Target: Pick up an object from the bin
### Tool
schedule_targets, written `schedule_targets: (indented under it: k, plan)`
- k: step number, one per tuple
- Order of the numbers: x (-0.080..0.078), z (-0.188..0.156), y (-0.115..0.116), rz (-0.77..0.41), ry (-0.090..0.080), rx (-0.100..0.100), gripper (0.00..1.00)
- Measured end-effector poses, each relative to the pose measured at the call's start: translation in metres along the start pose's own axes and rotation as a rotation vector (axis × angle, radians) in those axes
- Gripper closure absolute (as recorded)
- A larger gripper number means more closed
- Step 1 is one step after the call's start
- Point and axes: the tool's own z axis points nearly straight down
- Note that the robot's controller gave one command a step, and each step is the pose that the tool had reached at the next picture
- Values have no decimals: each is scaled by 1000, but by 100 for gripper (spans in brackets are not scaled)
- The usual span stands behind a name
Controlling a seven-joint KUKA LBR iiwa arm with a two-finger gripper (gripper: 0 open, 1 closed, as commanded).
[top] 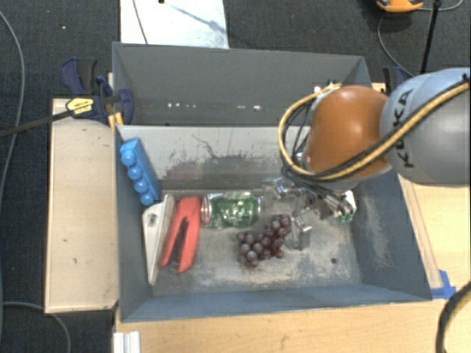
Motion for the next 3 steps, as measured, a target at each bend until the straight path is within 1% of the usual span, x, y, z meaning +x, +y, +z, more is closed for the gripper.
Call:
schedule_targets:
  k: [1, 2, 3]
  plan:
    - [1, -16, 3, -79, -6, 2, 0]
    - [5, 31, 2, -197, -7, 3, 0]
    - [14, 73, 7, -309, -7, 2, 100]
